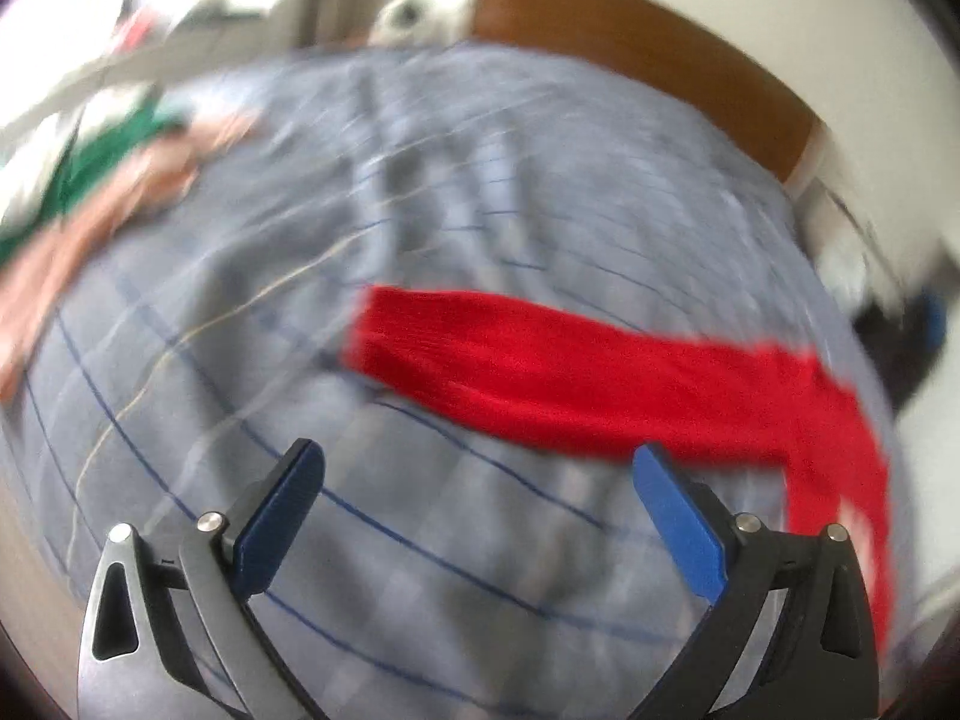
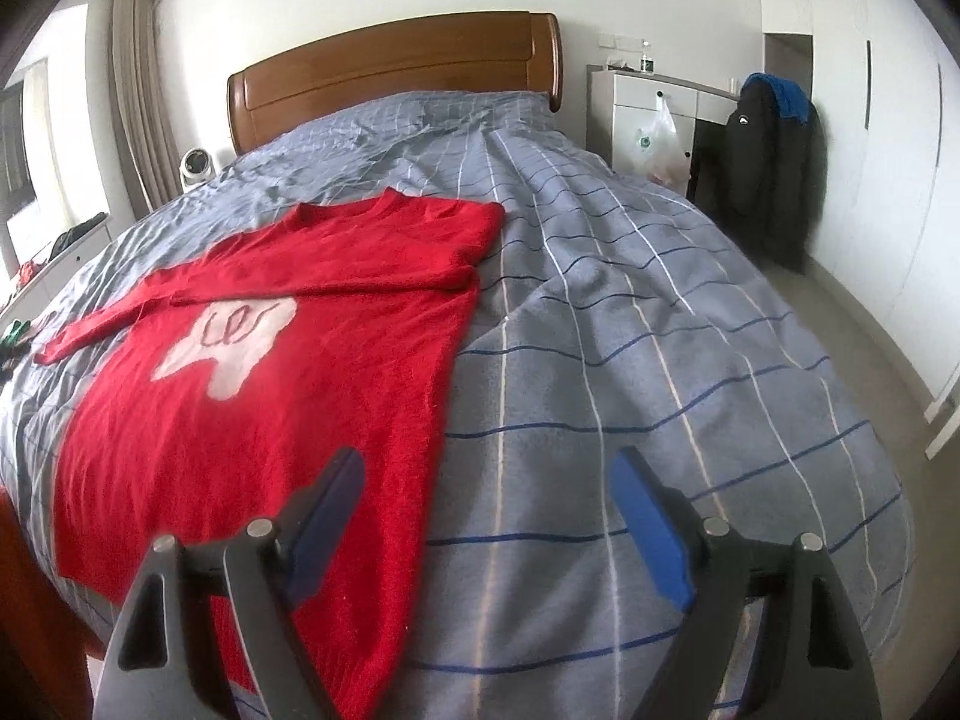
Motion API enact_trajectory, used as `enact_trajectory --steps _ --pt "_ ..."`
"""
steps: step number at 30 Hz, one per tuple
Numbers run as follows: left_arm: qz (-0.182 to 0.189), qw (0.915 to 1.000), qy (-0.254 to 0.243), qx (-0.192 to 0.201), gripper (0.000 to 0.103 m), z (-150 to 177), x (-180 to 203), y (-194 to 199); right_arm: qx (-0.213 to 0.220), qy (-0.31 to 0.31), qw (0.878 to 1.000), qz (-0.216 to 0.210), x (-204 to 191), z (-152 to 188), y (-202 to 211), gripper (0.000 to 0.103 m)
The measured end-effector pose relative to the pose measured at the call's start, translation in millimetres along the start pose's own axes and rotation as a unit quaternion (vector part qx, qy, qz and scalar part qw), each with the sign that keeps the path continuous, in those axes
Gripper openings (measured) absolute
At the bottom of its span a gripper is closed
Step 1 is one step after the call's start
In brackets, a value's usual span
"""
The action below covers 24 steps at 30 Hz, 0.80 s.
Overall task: Fold small clothes
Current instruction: 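Grasp the other sleeve cuff with the left gripper and fold it across the body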
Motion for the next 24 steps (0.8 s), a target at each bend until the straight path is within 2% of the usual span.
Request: enact_trajectory --steps 2,4,8,9,10,11,12,15,18,21,23,24 --pt "0.007 0.9975 0.065 -0.026 0.099 -14.3 -30.4 -15.9 0.001 0.002 1.000 -0.001 -1.2 0.0 0.8 0.083" --pt "0.016 0.9940 0.100 -0.041 0.091 -23.1 -43.3 -31.2 0.002 0.004 1.000 0.000 -2.5 0.7 1.9 0.083" --pt "0.018 0.9946 0.094 -0.039 0.076 -30.2 -27.8 -49.7 -0.001 0.012 1.000 0.004 -5.9 1.8 1.1 0.083" --pt "0.017 0.9955 0.086 -0.036 0.063 -32.5 -19.2 -55.5 -0.004 0.015 1.000 0.006 -7.1 2.5 -0.1 0.083" --pt "0.014 0.9960 0.081 -0.036 0.031 -32.5 -15.0 -58.7 -0.006 0.018 1.000 0.007 -7.9 3.0 -1.0 0.083" --pt "0.002 0.9965 0.073 -0.041 0.012 -32.2 -11.2 -63.6 -0.009 0.022 1.000 0.008 -9.5 3.6 -2.4 0.083" --pt "-0.018 0.9966 0.066 -0.046 0.004 -33.4 -7.6 -65.6 -0.012 0.026 1.000 0.009 -11.3 4.2 -3.4 0.083" --pt "-0.054 0.9981 0.021 -0.023 0.003 -37.8 11.4 -49.5 -0.013 0.036 0.999 0.009 -15.3 5.0 -3.7 0.083" --pt "-0.047 0.9972 -0.057 0.011 0.003 -51.7 67.9 -17.8 -0.008 0.044 0.999 0.003 -19.2 4.9 -2.3 0.083" --pt "-0.002 0.9888 -0.142 0.048 0.003 -68.1 160.9 20.3 -0.010 0.044 0.999 -0.006 -20.4 4.4 -5.2 0.083" --pt "0.037 0.9782 -0.193 0.067 0.003 -71.0 230.4 44.7 -0.014 0.038 0.999 -0.016 -19.9 4.2 -8.0 0.083" --pt "0.067 0.9696 -0.223 0.075 0.003 -68.4 276.2 58.1 -0.015 0.035 0.999 -0.020 -19.5 4.3 -8.3 0.083"
Point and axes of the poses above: each gripper's, at about its wrist camera, not at the fingertips, and y roughly against the way its jaws point, x to its right, z to its underside, the point moved 6 cm from there along -y, roughly the way its jaws point, and after that the axes turned 5 degrees about -x, right-handed, at the moved point
